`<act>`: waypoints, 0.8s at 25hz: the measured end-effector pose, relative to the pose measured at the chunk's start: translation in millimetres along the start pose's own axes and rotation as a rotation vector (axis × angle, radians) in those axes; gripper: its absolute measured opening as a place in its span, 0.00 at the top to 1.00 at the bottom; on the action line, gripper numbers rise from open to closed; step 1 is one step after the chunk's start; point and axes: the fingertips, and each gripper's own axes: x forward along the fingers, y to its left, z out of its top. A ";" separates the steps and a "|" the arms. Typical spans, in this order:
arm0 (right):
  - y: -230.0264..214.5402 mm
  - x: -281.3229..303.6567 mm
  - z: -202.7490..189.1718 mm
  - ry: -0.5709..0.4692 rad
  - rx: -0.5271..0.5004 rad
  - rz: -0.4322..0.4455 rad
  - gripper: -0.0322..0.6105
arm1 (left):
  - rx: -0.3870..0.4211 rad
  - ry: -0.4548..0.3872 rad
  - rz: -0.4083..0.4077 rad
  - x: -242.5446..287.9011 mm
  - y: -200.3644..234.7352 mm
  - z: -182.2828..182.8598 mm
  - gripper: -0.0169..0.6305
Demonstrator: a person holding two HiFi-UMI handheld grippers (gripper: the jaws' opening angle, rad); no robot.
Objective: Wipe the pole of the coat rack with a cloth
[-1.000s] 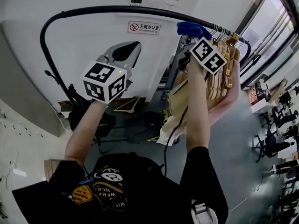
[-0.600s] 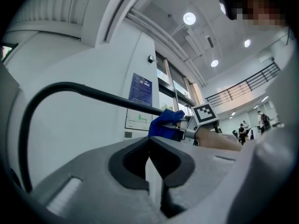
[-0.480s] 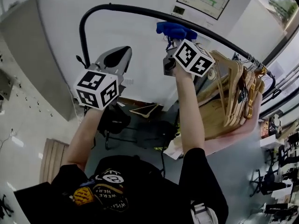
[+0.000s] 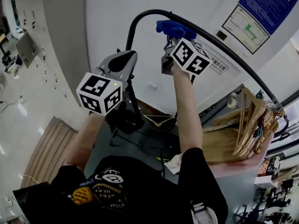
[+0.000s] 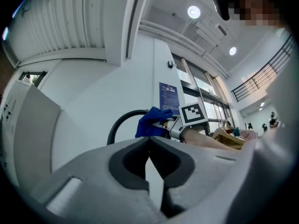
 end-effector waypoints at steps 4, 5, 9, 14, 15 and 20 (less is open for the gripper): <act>7.3 2.6 -0.3 -0.009 0.040 0.015 0.86 | -0.014 0.001 0.017 -12.2 11.9 -0.5 0.97; 7.8 2.8 -0.3 -0.009 0.037 0.016 0.86 | -0.014 0.003 0.017 -13.0 12.7 -1.0 0.97; 8.9 3.3 -2.8 0.000 0.025 0.020 0.86 | -0.017 0.008 0.002 -11.5 9.4 -4.3 0.97; 6.9 4.3 0.3 -0.005 0.012 0.023 0.86 | -0.021 0.018 -0.024 -2.2 2.2 -6.0 0.97; 5.7 4.0 0.5 -0.005 0.010 0.022 0.86 | -0.021 0.019 -0.027 -0.6 1.0 -6.7 0.97; 4.2 3.0 -1.3 -0.003 0.005 0.020 0.86 | -0.026 0.023 -0.034 1.7 0.1 -10.0 0.97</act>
